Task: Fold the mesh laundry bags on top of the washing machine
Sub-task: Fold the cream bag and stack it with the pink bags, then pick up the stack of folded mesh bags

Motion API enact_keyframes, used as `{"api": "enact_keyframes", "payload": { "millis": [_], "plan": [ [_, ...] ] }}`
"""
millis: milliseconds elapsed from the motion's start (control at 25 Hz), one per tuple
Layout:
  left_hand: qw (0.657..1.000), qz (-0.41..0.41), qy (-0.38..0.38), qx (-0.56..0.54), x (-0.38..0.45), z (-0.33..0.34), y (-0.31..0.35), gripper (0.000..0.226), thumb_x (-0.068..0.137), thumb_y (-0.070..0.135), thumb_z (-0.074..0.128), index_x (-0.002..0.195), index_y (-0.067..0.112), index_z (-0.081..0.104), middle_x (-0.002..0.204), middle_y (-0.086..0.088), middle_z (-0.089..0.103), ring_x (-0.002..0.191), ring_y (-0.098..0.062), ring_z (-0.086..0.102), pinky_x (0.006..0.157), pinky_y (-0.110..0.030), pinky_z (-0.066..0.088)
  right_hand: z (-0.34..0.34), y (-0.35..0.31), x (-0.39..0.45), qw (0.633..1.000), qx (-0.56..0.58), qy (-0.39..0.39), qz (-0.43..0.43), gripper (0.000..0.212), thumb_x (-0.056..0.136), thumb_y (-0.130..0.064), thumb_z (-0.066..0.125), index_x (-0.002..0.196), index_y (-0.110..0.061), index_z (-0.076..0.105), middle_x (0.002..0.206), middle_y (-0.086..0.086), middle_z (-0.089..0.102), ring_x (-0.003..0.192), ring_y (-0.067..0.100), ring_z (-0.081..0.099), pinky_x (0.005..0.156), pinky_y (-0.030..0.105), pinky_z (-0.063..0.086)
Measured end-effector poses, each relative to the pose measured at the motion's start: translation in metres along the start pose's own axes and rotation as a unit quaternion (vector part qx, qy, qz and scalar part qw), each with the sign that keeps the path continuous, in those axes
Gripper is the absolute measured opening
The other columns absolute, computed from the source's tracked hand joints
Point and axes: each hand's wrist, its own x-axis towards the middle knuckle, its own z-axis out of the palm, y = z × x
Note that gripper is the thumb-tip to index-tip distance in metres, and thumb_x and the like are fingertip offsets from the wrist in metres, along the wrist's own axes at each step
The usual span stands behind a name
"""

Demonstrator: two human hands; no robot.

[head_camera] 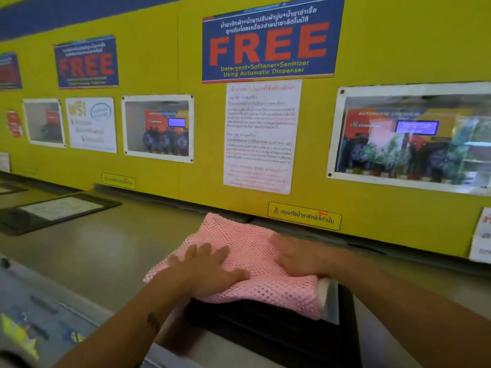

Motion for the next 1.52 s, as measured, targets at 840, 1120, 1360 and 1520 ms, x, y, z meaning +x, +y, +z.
{"api": "enact_keyframes", "payload": {
  "millis": [840,1120,1360,1520],
  "plan": [
    [0.946,-0.109,0.144,-0.269,-0.078,-0.013,0.009,0.079,0.082,0.043,0.055,0.150,0.032,0.018,0.157,-0.014,0.022,0.135,-0.035,0.037,0.109,-0.042,0.035,-0.002,-0.016,-0.012,0.880,0.471,0.052,0.026,0.073,0.077,-0.007,0.069,0.143,-0.022,0.040,0.134,0.008,0.052,0.103,0.023,0.060,0.091,0.044,0.053],
    [0.894,-0.063,0.279,-0.346,-0.114,-0.005,0.034,0.066,0.081,-0.006,0.047,0.133,0.034,0.054,0.119,-0.001,0.048,0.062,-0.013,0.057,0.049,-0.020,0.047,0.013,-0.019,-0.050,0.845,0.524,0.067,-0.087,0.092,0.080,0.003,0.058,0.148,-0.045,0.020,0.147,0.004,0.034,0.107,0.024,0.057,0.055,0.023,0.051],
    [0.854,-0.125,0.337,-0.377,-0.157,0.015,0.049,0.061,0.084,-0.006,0.046,0.129,0.034,0.059,0.118,0.000,0.047,0.072,-0.017,0.062,0.054,-0.024,0.051,0.018,-0.029,-0.066,0.872,0.448,0.076,-0.180,0.062,0.081,0.002,0.052,0.128,-0.037,0.060,0.148,0.000,0.038,0.089,0.009,0.056,0.057,0.019,0.043],
    [0.816,-0.120,0.391,-0.409,-0.194,0.019,0.054,0.058,0.089,-0.006,0.044,0.128,0.036,0.057,0.126,0.007,0.042,0.091,-0.014,0.060,0.066,-0.016,0.051,0.010,-0.043,-0.090,0.845,0.490,0.083,-0.198,0.055,0.076,0.004,0.058,0.119,-0.029,0.069,0.143,-0.002,0.044,0.096,0.010,0.055,0.068,0.024,0.045]
  ]
}}
